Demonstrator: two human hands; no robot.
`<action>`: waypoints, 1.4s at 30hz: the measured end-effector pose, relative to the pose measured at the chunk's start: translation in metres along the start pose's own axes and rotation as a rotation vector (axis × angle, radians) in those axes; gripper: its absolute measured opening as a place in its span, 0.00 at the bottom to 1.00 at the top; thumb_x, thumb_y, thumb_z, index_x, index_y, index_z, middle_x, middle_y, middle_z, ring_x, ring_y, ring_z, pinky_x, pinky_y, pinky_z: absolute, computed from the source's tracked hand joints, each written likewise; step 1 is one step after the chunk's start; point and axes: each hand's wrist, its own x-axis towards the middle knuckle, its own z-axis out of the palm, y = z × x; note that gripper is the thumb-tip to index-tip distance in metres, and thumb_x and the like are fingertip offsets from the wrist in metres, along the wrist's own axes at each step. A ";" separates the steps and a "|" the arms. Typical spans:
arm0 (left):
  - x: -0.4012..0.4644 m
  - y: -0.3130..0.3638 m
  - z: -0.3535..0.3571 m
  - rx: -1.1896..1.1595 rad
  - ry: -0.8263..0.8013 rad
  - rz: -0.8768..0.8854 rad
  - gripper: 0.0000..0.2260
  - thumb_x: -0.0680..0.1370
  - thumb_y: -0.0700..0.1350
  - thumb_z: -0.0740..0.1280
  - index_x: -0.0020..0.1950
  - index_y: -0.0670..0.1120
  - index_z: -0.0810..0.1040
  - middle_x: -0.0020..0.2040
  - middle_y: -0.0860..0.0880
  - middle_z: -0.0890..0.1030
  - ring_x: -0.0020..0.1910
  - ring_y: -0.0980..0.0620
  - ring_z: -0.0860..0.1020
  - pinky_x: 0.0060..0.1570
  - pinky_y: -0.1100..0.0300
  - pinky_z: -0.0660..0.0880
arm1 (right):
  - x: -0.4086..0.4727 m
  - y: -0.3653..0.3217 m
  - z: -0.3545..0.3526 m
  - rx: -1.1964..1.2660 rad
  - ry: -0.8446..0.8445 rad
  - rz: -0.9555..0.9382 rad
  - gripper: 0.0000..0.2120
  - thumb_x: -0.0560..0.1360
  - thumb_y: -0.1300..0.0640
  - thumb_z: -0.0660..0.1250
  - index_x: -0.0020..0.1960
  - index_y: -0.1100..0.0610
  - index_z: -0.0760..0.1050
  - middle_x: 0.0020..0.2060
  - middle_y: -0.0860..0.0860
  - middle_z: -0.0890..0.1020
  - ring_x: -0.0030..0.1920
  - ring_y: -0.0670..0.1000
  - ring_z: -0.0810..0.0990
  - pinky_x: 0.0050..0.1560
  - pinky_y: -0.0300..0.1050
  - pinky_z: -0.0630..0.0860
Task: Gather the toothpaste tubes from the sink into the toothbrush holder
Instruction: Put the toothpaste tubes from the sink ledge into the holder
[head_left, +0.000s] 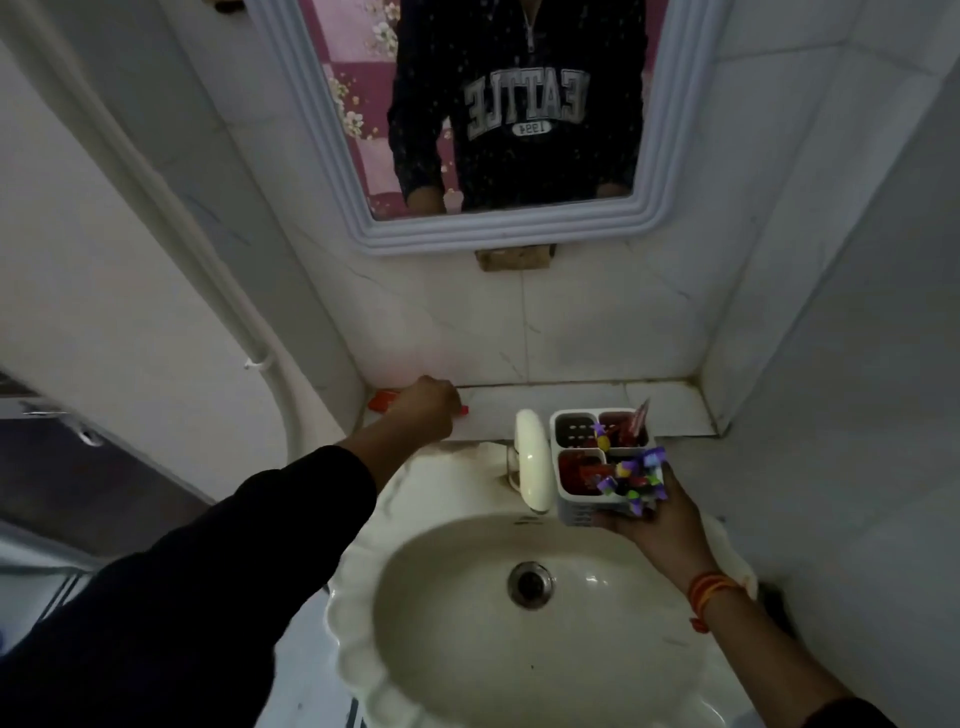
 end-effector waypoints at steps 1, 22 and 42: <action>-0.001 -0.009 0.003 0.014 -0.002 -0.011 0.18 0.79 0.41 0.66 0.69 0.48 0.79 0.67 0.46 0.80 0.65 0.43 0.78 0.63 0.56 0.75 | 0.001 -0.001 0.000 0.000 -0.002 0.006 0.40 0.55 0.57 0.84 0.63 0.49 0.71 0.58 0.49 0.81 0.57 0.40 0.81 0.56 0.46 0.82; 0.022 -0.039 0.014 -0.021 0.299 0.345 0.11 0.83 0.51 0.61 0.61 0.49 0.78 0.52 0.46 0.83 0.50 0.43 0.78 0.47 0.49 0.79 | 0.007 0.010 0.000 -0.195 0.022 0.055 0.37 0.60 0.68 0.81 0.61 0.45 0.72 0.56 0.46 0.82 0.57 0.40 0.81 0.56 0.37 0.78; 0.004 0.165 -0.057 0.309 -0.257 0.434 0.14 0.72 0.47 0.78 0.56 0.45 0.85 0.45 0.50 0.88 0.43 0.56 0.87 0.44 0.64 0.81 | 0.001 -0.003 0.002 -0.064 0.029 0.071 0.39 0.60 0.77 0.78 0.64 0.54 0.69 0.55 0.49 0.80 0.50 0.34 0.80 0.42 0.27 0.78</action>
